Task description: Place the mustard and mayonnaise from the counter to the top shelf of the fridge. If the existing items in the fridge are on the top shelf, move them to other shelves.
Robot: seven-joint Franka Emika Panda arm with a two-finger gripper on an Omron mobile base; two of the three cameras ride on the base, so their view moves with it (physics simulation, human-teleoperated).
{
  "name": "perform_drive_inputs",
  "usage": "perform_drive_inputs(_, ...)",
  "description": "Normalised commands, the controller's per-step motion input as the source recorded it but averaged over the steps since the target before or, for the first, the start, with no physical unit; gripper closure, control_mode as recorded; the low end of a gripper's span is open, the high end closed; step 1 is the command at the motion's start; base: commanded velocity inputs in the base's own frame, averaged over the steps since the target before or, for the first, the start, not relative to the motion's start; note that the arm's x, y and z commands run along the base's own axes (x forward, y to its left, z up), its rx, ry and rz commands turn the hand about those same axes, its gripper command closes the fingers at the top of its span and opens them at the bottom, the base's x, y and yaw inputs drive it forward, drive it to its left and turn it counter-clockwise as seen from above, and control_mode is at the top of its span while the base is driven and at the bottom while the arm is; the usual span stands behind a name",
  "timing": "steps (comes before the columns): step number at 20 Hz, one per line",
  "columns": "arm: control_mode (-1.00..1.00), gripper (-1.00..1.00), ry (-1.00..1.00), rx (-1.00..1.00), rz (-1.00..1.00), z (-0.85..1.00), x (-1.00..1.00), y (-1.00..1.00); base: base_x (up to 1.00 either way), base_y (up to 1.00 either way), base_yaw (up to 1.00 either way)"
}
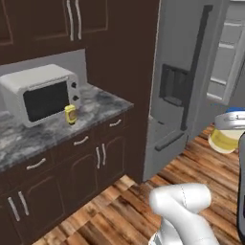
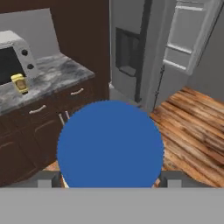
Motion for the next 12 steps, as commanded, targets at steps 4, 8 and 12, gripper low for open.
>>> perform_drive_inputs(4,1.0,1.0,0.0,0.0,0.0,0.0,0.0,0.0,0.0,-1.0,-0.67)
perform_drive_inputs(8,1.0,1.0,0.0,0.0,0.0,0.0,0.0,0.0,0.18,-1.0,-0.54)
perform_drive_inputs(12,1.0,1.0,0.0,0.0,0.0,0.0,0.0,0.0,0.69,-1.0,-0.4)
